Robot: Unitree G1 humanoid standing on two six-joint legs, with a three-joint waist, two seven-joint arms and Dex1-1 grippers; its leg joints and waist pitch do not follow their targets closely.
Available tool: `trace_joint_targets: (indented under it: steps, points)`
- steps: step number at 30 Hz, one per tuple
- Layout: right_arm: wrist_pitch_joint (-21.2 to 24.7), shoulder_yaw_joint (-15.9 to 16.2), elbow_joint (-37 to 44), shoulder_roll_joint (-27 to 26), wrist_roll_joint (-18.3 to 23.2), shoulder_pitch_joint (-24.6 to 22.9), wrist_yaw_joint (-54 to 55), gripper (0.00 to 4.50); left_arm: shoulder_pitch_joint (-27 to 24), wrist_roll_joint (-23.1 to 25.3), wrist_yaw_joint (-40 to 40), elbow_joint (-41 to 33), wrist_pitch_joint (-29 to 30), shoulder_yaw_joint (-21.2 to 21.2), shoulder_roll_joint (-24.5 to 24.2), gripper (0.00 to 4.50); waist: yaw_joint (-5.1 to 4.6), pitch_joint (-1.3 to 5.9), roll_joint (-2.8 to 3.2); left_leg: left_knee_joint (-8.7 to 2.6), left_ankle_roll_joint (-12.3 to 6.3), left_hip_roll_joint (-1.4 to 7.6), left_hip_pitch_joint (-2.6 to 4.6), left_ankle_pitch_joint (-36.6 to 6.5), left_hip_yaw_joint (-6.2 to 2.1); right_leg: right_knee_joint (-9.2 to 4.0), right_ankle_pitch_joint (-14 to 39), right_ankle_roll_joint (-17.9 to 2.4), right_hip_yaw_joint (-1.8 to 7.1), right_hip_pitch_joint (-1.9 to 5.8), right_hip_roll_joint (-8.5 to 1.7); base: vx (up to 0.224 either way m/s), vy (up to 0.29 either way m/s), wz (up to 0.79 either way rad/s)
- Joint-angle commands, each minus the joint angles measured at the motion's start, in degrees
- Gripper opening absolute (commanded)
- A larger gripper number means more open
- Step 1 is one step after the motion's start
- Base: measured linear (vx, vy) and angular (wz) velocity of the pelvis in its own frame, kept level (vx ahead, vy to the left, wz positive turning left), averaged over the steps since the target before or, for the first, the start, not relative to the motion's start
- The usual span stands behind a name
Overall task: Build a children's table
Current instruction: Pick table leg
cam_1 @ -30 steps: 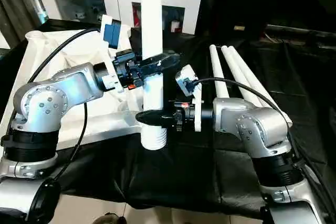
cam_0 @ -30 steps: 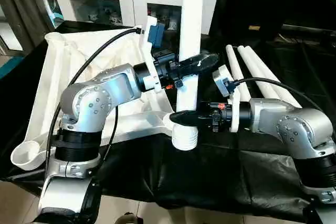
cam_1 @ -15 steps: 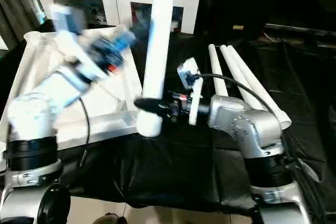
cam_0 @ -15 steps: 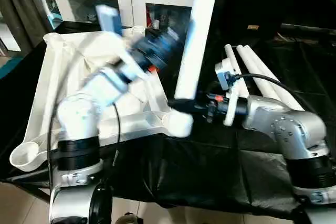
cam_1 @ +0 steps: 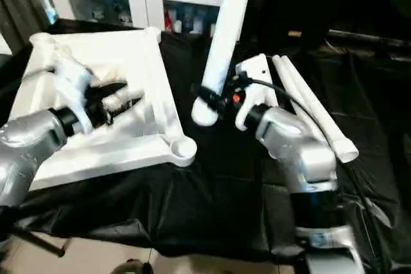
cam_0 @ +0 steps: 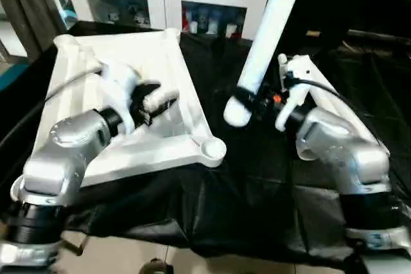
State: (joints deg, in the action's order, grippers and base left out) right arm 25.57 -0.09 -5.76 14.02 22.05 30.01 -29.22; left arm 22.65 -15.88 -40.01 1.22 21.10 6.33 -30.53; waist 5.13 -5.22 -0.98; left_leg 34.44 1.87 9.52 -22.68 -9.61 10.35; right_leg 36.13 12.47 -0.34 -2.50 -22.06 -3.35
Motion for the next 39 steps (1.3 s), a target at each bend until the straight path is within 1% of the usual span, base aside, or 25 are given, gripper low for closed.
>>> trace_joint_targets:
  steps: [1, 2, 3, 4, 5, 6, 7, 8, 10, 11, 12, 13, 14, 15, 16, 17, 19, 22, 23, 27, 29, 31, 34, 38, 39]
  points:
    - [-0.87, -1.85, -0.85, -0.74, 0.13, -0.69, 1.31, 1.88, -0.56, 0.53, -4.17, 1.13, -1.56, 2.56, 0.09, 2.97, -0.32, 4.70, 1.53, -4.27, 3.61, 3.24, 1.92, -7.77, -1.33, -3.22, -1.97, -11.24, 2.77, 1.90, -4.44, 0.000, 0.000, 0.00]
    - [-0.92, -1.99, -0.76, -0.71, -0.02, -0.98, 1.63, 1.88, -0.69, 0.81, -5.36, 1.14, -2.07, 3.58, 0.00, 2.97, -0.26, 4.98, 1.57, -4.19, 3.53, 3.26, 2.00, -7.78, -1.34, -3.06, -2.60, -11.66, 2.73, 2.06, -4.48, 0.000, 0.000, 0.00]
    - [-0.92, -1.99, -0.76, -0.71, -0.02, -0.98, 1.63, 1.88, -0.69, 0.81, -5.36, 1.14, -2.07, 3.58, 0.00, 2.97, -0.23, 4.84, 1.49, -4.28, 3.34, 3.31, 1.91, -8.30, -1.35, -3.10, -2.47, -12.22, 2.68, 2.11, -4.53, 0.000, 0.000, 0.00]
    - [-1.95, -1.36, -0.68, -0.68, -1.29, -1.32, 2.09, 1.88, -0.85, 1.43, -6.68, 1.35, -2.70, 4.62, -0.43, 2.97, -0.19, 4.72, 1.48, -4.33, 3.33, 3.39, 1.90, -9.06, -1.32, -3.23, -1.31, -12.45, 2.70, 2.10, -4.64, 0.000, 0.000, 0.00]
    - [-2.17, 0.48, -1.68, -0.30, -3.51, -1.78, 2.49, 1.88, -0.10, 2.13, -10.83, 4.15, -4.12, 7.22, -1.24, 2.97, -0.27, 3.94, 2.44, -4.54, 3.88, 3.31, 1.89, -10.87, -1.37, -3.61, 0.82, -12.20, 2.75, 1.55, -4.56, 0.000, 0.000, 0.00]
    - [-2.12, 0.71, -1.79, -0.24, -3.72, -1.85, 2.47, 1.88, 0.03, 2.36, -11.28, 4.57, -4.40, 7.61, -1.37, 2.97, -0.45, 3.86, 1.97, -4.66, 3.83, 3.19, 1.91, -12.02, -1.34, -3.94, 2.39, -11.92, 2.80, 1.67, -4.40, 0.000, 0.000, 0.00]
    - [-2.39, 1.15, -1.66, -0.34, -3.65, -2.42, 1.77, 1.88, 0.57, 2.91, -13.02, 6.46, -4.70, 8.74, -1.84, 2.97, -0.37, 4.36, 2.15, -4.55, 3.97, 3.25, 2.05, -12.69, -1.48, -3.59, 3.61, -12.00, 2.87, 2.18, -4.73, 0.000, 0.000, 0.00]
    - [-2.76, 1.46, -1.47, -0.48, -3.36, -2.99, 0.90, 1.88, 1.13, 3.60, -14.51, 8.45, -5.24, 9.63, -2.21, 2.69, -0.38, 4.22, 1.96, -4.58, 3.57, 3.17, 2.00, -12.78, -1.38, -4.00, 4.51, -11.62, 2.97, 2.03, -4.72, 0.000, 0.000, 0.00]
    - [-3.92, 1.86, -1.25, -1.02, -3.04, -3.55, -0.09, 1.88, 2.31, 4.60, -15.88, 12.16, -6.45, 9.14, -2.70, 2.62, -0.27, 4.58, 2.26, -4.47, 3.12, 3.27, 1.94, -12.32, -1.43, -4.00, 5.09, -11.47, 3.05, 2.17, -4.92, 0.000, 0.000, 0.00]
    - [-3.76, 1.85, -1.15, -1.09, -2.89, -3.63, -0.21, 1.88, 2.51, 4.49, -16.20, 12.62, -6.00, 8.98, -2.88, 2.62, -0.13, 4.43, 3.26, -4.50, 3.37, 3.31, 1.98, -12.18, -1.64, -3.77, 4.43, -11.76, 2.97, 1.95, -4.98, 0.000, 0.000, 0.00]
    - [-3.10, 2.16, -0.99, -0.79, -2.06, -3.71, -2.03, 1.88, 3.38, 4.88, -17.10, 14.38, -5.74, 9.00, -3.46, 2.62, -0.39, 4.54, 3.15, -4.63, 3.57, 3.36, 2.05, -13.04, -1.61, -3.82, 3.49, -12.25, 2.80, 1.98, -4.66, 0.000, 0.000, 0.00]
    - [-3.13, 2.36, -1.30, -0.70, -2.24, -3.63, -2.24, 1.88, 3.65, 5.03, -17.55, 15.03, -5.75, 9.09, -3.69, 2.45, -0.35, 4.43, 3.06, -4.57, 3.31, 3.37, 1.99, -12.98, -1.64, -3.58, 2.15, -13.00, 2.83, 2.05, -4.68, 0.000, 0.000, 0.00]
    - [-3.27, 2.62, -1.75, -0.60, -2.61, -3.52, -2.29, 1.88, 3.90, 5.20, -18.05, 15.70, -5.79, 9.20, -3.95, 2.28, -0.42, 3.92, 2.89, -4.69, 3.01, 3.35, 1.94, -12.97, -1.55, -3.79, 2.32, -13.14, 2.89, 1.77, -4.65, 0.000, 0.000, 0.00]
    - [-3.57, 2.97, -2.46, -0.43, -3.30, -3.27, -2.27, 1.88, 4.35, 5.69, -18.61, 16.78, -6.26, 9.46, -4.28, 2.22, -0.36, 3.98, 3.00, -4.56, 2.64, 3.32, 2.00, -12.65, -1.48, -3.68, 2.66, -13.58, 2.95, 1.84, -4.78, 0.000, 0.000, 0.00]
    - [-3.65, 3.12, -2.83, -0.28, -3.63, -3.08, -2.42, 1.88, 4.81, 6.48, -18.59, 17.76, -6.98, 9.87, -4.48, 2.22, -0.34, 3.96, 2.74, -4.51, 2.07, 3.29, 1.94, -11.76, -1.43, -3.77, 2.98, -13.91, 2.96, 1.92, -4.89, 0.000, 0.000, 0.00]
    - [-3.76, 3.35, -3.36, -0.14, -3.84, -2.69, -3.00, 1.88, 5.67, 6.80, -19.38, 19.58, -7.32, 10.21, -4.66, 2.15, -0.27, 3.81, 3.23, -4.52, 2.17, 3.37, 1.98, -11.89, -1.40, -3.85, 3.43, -14.02, 2.97, 1.74, -4.92, 0.000, 0.000, 0.00]
    - [-3.77, 3.64, -3.49, 0.07, -3.95, -2.54, -3.75, 1.88, 6.34, 6.80, -20.47, 21.20, -7.65, 10.40, -4.74, 1.78, -0.28, 3.68, 3.21, -4.69, 2.39, 3.49, 2.05, -12.89, -1.49, -3.90, 4.39, -13.98, 2.94, 1.76, -4.94, 0.000, 0.000, 0.00]
    - [-3.79, 3.79, -3.62, 0.54, -4.13, -2.26, -4.60, 1.88, 7.00, 6.51, -22.45, 22.98, -7.95, 10.08, -4.48, 1.75, -0.37, 3.74, 2.99, -4.73, 2.28, 3.56, 2.04, -13.01, -1.48, -3.84, 4.57, -14.07, 2.98, 1.83, -5.01, 0.000, 0.000, 0.00]
    - [-3.78, 3.79, -3.63, 0.58, -4.14, -2.23, -4.68, 1.88, 7.02, 6.47, -22.70, 23.07, -7.92, 10.07, -4.48, 1.41, -0.36, 3.65, 3.02, -4.76, 2.18, 3.53, 2.08, -13.16, -1.45, -3.97, 5.32, -14.01, 2.99, 1.75, -5.05, 0.000, 0.000, 0.00]
    - [-3.94, 3.72, -4.64, 0.88, -4.26, -1.14, -5.51, 1.88, 6.69, 6.42, -24.78, 23.15, -8.35, 10.47, -4.82, 1.34, -0.49, 3.78, 2.95, -4.75, 1.96, 3.64, 2.01, -12.72, -1.45, -3.87, 4.91, -14.40, 3.02, 1.87, -5.17, 0.000, 0.000, 0.00]
    - [-3.79, 3.52, -4.95, 0.82, -4.12, -0.71, -5.68, 1.88, 6.46, 5.92, -25.10, 22.61, -7.89, 10.35, -4.75, 0.92, -0.50, 3.87, 3.05, -4.72, 1.90, 3.67, 2.08, -12.72, -1.41, -3.88, 5.01, -14.62, 3.02, 1.82, -5.15, 0.000, 0.000, 0.00]
    - [-3.87, 3.33, -5.53, 0.76, -4.13, -0.03, -5.98, 1.88, 6.11, 4.80, -26.03, 21.68, -7.11, 9.99, -4.62, 0.91, -0.46, 3.89, 3.04, -4.72, 1.87, 3.69, 2.08, -12.56, -1.39, -3.84, 4.80, -14.89, 3.00, 1.79, -5.18, 0.000, 0.000, 0.00]
    - [-3.96, 3.35, -6.03, 0.78, -4.26, 0.51, -6.19, 1.88, 5.90, 4.02, -27.04, 20.98, -5.95, 9.75, -4.87, 0.44, -0.34, 3.98, 3.07, -4.70, 1.81, 3.70, 2.08, -12.26, -1.33, -3.78, 4.03, -15.02, 2.99, 1.77, -5.10, 0.000, 0.000, 0.00]
    - [-4.11, 3.44, -6.79, 0.71, -4.49, 1.45, -6.52, 1.88, 5.68, 4.47, -27.58, 21.16, -6.04, 9.81, -5.20, 0.41, -0.23, 4.08, 2.90, -4.70, 1.82, 3.67, 2.07, -12.29, -1.29, -3.87, 4.96, -15.03, 3.01, 1.86, -5.24, 0.000, 0.000, 0.00]
    - [-4.25, 3.49, -7.24, 0.59, -4.60, 1.88, -6.70, 1.88, 5.51, 5.28, -27.21, 21.54, -6.67, 10.00, -5.18, 0.66, -0.27, 4.07, 2.95, -4.74, 1.82, 3.70, 2.07, -12.41, -1.33, -3.86, 5.24, -14.91, 3.01, 1.82, -5.19, 0.000, 0.000, 0.00]
